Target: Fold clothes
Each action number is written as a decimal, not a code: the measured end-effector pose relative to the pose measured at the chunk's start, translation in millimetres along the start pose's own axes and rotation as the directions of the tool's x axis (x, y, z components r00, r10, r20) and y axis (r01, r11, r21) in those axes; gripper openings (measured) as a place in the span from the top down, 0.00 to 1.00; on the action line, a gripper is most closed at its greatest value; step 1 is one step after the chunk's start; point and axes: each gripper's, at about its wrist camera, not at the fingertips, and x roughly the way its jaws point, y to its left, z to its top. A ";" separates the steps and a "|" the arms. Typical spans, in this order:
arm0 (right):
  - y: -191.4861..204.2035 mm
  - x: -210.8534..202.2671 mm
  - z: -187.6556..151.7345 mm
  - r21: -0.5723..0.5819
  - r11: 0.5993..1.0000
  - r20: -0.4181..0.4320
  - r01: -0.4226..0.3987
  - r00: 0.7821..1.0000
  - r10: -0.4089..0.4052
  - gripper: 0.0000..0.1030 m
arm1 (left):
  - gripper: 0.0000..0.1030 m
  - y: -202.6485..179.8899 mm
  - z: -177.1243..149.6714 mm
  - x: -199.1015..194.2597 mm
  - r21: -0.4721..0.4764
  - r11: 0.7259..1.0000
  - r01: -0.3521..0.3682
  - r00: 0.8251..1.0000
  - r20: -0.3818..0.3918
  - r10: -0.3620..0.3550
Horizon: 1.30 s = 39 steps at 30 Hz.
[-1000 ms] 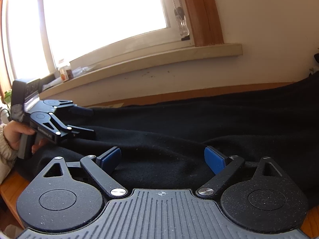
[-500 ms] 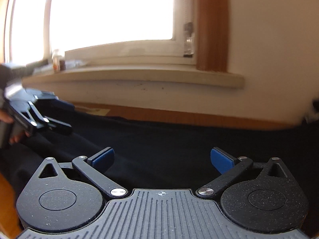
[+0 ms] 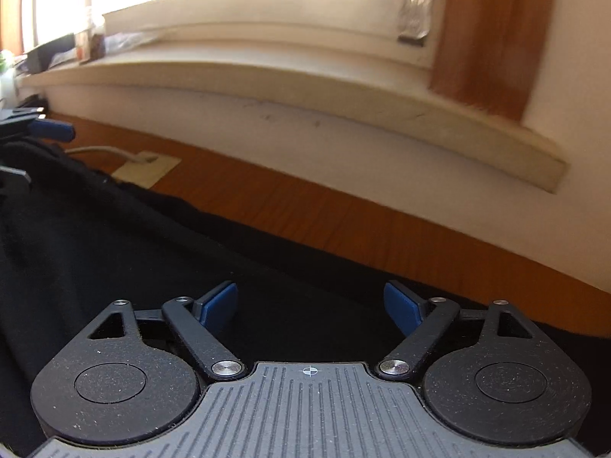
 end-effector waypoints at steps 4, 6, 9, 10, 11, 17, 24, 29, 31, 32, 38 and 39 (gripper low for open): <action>-0.7 5.3 0.4 -0.019 0.996 -0.018 -0.082 0.996 0.082 0.45 | 0.00 -2.1 0.8 -1.7 0.008 1.000 -0.003 1.000 -0.002 0.003; 5.0 2.2 1.7 -0.043 0.996 -0.013 -0.085 0.996 0.084 0.91 | 0.00 -2.4 0.9 -2.3 0.008 1.000 -0.006 1.000 -0.002 0.006; 15.8 -5.2 4.5 -0.084 0.995 0.004 -0.055 0.998 0.056 0.94 | 0.00 -3.5 1.0 -3.4 0.014 1.000 -0.009 1.000 -0.003 0.009; 18.6 -8.1 5.4 -0.093 0.995 0.016 -0.044 0.999 0.045 0.94 | 0.00 -4.2 1.1 -3.8 0.017 1.000 -0.010 1.000 -0.003 0.010; 21.0 -11.4 7.2 -0.104 0.994 0.033 -0.029 0.999 0.032 0.95 | 0.00 -5.0 1.3 -4.6 0.020 1.000 -0.010 1.000 -0.001 0.010; 32.9 -27.8 30.5 -0.185 0.975 0.175 0.120 0.981 -0.088 0.96 | 0.00 -10.3 4.1 -11.4 0.035 0.999 -0.004 1.000 0.011 0.003; 51.2 7.6 36.0 -0.271 0.915 0.167 0.301 0.950 -0.263 0.92 | 0.00 -15.2 0.2 -4.8 0.072 0.997 -0.032 0.999 -0.032 0.034; 35.2 -20.8 26.4 -0.132 0.940 0.184 0.316 0.939 -0.289 0.66 | 0.00 -22.1 0.8 -9.6 0.076 0.997 0.010 0.999 -0.035 -0.007; 32.1 -43.8 12.6 -0.101 0.948 0.183 0.300 0.943 -0.279 0.53 | 0.00 -24.4 0.5 -9.7 0.083 0.996 0.028 0.999 -0.040 -0.025; 32.4 -54.7 4.3 -0.088 0.951 0.179 0.296 0.944 -0.277 0.50 | 0.00 -26.5 0.1 -9.3 0.092 0.995 0.031 0.999 -0.045 -0.026; 54.5 -110.6 -71.3 -0.008 0.952 0.134 0.306 0.944 -0.302 0.41 | 0.00 -40.1 -5.7 -4.3 0.168 0.985 0.040 0.997 -0.079 -0.027; 60.5 -119.7 -84.4 0.018 0.953 0.133 0.302 0.944 -0.302 0.41 | 0.00 -40.6 -7.4 -2.5 0.177 0.983 0.037 0.996 -0.088 -0.022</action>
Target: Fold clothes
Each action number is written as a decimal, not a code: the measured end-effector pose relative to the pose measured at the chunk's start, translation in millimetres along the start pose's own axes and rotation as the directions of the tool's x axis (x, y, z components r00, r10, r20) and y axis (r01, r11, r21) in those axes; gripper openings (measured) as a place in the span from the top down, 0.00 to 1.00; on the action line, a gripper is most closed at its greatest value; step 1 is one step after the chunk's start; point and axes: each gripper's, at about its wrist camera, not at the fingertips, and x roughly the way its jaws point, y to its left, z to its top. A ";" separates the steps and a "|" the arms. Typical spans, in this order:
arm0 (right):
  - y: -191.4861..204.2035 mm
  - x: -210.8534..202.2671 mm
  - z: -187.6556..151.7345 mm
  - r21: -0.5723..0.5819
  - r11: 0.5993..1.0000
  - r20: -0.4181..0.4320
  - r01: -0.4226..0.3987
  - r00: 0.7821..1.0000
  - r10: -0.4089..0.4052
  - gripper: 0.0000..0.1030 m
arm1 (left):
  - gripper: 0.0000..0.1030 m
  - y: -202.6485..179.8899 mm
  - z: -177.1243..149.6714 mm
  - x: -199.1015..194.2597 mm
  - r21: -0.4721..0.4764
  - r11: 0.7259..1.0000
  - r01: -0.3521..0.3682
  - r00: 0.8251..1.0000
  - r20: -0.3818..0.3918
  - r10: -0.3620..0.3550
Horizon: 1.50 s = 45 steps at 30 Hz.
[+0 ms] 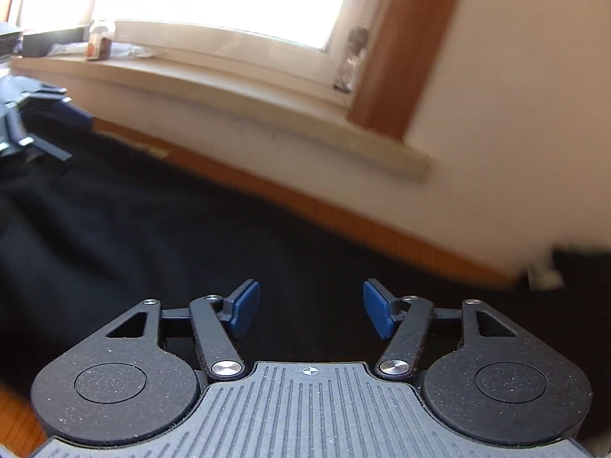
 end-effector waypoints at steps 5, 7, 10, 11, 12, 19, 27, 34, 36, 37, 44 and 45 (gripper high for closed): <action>17.0 -48.4 -42.6 0.147 0.986 0.022 -0.078 0.997 0.076 0.79 | 0.00 5.4 -9.7 12.9 0.017 1.000 -0.025 0.998 -0.066 0.026; 30.1 -55.9 -52.4 0.169 0.980 0.030 -0.106 0.994 0.102 0.78 | 0.00 13.2 -12.9 19.4 -0.004 1.000 -0.018 0.995 -0.095 0.017; 47.9 -63.6 -54.5 0.193 0.970 0.046 -0.146 0.989 0.139 0.78 | 0.00 26.8 -15.3 23.1 -0.045 0.999 0.019 0.994 -0.106 -0.024; 54.0 -65.9 -53.9 0.202 0.966 0.054 -0.161 0.987 0.153 0.78 | 0.00 31.6 -16.0 23.4 -0.056 0.998 0.033 0.994 -0.102 -0.039; 60.8 -68.0 -52.8 0.209 0.961 0.061 -0.180 0.983 0.171 0.78 | 0.00 36.4 -16.9 23.7 -0.066 0.997 0.047 0.994 -0.097 -0.053; 109.3 -77.5 -49.7 0.202 0.931 0.094 -0.303 0.953 0.289 0.78 | 0.00 51.7 -19.3 23.6 -0.118 0.990 0.075 0.993 -0.081 -0.085; 121.2 -66.8 -54.0 0.209 0.951 0.089 -0.227 0.973 0.212 0.75 | 0.00 21.0 -16.0 -7.3 -0.091 0.996 0.001 1.000 -0.030 -0.003; 135.1 -66.5 -63.5 0.212 0.964 0.122 -0.162 0.983 0.138 0.64 | 0.25 -46.7 -25.8 -72.7 -0.036 0.998 0.046 0.998 0.055 -0.044; 134.3 -66.8 -65.1 0.224 0.961 0.131 -0.164 0.982 0.137 0.64 | 0.30 -67.2 -31.5 -83.9 -0.022 0.998 0.058 0.996 0.065 -0.056; 134.0 -67.0 -65.9 0.225 0.960 0.135 -0.165 0.981 0.137 0.63 | 0.31 -78.6 -34.0 -86.8 0.001 0.998 0.056 0.996 0.064 -0.056; 126.7 -66.7 -68.7 0.242 0.952 0.155 -0.185 0.976 0.150 0.62 | 0.24 -138.1 -44.9 -85.6 0.129 0.986 0.106 0.994 0.020 -0.109; 126.5 -67.0 -68.5 0.241 0.953 0.156 -0.185 0.976 0.150 0.62 | 0.24 -139.9 -45.3 -80.8 0.141 0.985 0.096 0.995 0.013 -0.099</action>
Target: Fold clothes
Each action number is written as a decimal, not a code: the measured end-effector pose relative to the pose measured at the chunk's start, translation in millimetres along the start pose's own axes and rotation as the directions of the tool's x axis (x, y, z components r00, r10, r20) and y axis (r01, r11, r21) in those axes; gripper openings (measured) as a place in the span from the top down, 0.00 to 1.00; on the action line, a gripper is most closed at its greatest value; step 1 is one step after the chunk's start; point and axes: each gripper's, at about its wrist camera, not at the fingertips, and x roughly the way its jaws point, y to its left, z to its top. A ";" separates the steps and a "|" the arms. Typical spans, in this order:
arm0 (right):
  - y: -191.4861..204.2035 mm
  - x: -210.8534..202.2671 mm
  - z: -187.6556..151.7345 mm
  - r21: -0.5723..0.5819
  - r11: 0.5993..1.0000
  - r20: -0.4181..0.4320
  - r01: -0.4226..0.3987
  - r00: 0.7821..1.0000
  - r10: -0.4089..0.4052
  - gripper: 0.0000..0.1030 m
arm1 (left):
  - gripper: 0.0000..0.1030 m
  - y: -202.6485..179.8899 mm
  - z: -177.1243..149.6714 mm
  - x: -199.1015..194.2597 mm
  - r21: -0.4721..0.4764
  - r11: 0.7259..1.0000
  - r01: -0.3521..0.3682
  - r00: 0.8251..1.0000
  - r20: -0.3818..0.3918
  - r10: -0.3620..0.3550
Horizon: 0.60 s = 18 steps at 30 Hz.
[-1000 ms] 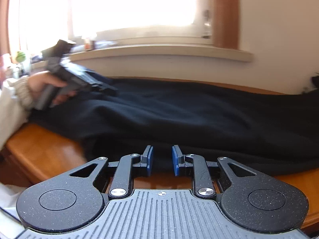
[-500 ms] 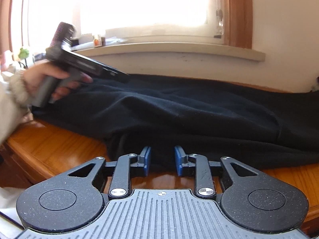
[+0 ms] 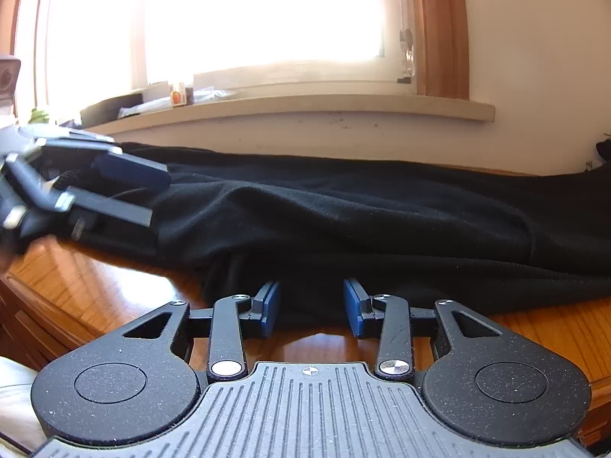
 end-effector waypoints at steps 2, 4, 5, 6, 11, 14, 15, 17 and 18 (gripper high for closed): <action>0.4 -0.7 0.1 -0.008 1.000 0.002 0.003 1.000 -0.003 0.58 | 0.33 -2.8 -0.6 9.7 0.025 1.000 -0.019 1.000 -0.017 0.019; 1.0 -1.8 0.5 -0.018 1.000 0.004 0.005 1.000 -0.005 0.57 | 0.56 -3.8 -0.4 17.5 0.043 0.998 -0.036 0.999 -0.023 0.038; 1.5 -2.7 0.8 -0.021 1.000 0.006 0.005 1.000 -0.005 0.56 | 0.70 -2.2 0.7 18.9 0.043 0.998 -0.045 0.999 -0.015 0.045; 1.9 -3.2 1.4 -0.025 1.000 0.007 0.006 1.000 -0.006 0.56 | 0.89 0.8 2.2 17.4 0.034 0.998 -0.054 0.999 0.002 0.054; 5.9 -4.9 4.1 -0.057 0.998 0.004 0.008 1.000 -0.007 0.56 | 1.00 17.4 10.4 1.2 -0.024 0.995 -0.093 0.991 0.090 0.095; 7.5 -5.8 5.8 -0.069 0.998 0.000 0.000 1.000 0.000 0.56 | 1.00 23.2 13.6 -6.1 -0.028 0.994 -0.108 0.989 0.102 0.110; 6.6 -7.0 6.8 -0.064 0.998 0.002 -0.010 1.000 0.011 0.56 | 1.00 25.1 14.7 -8.5 -0.029 0.993 -0.113 0.988 0.106 0.115; 3.6 -10.0 10.3 -0.050 0.999 0.009 -0.023 1.000 0.023 0.56 | 1.00 27.4 13.3 -7.7 -0.029 0.996 -0.090 0.992 0.088 0.092; 2.6 -11.3 11.9 -0.046 0.999 0.012 -0.026 1.000 0.027 0.56 | 0.98 27.2 10.7 -7.6 -0.034 0.997 -0.069 0.994 0.079 0.071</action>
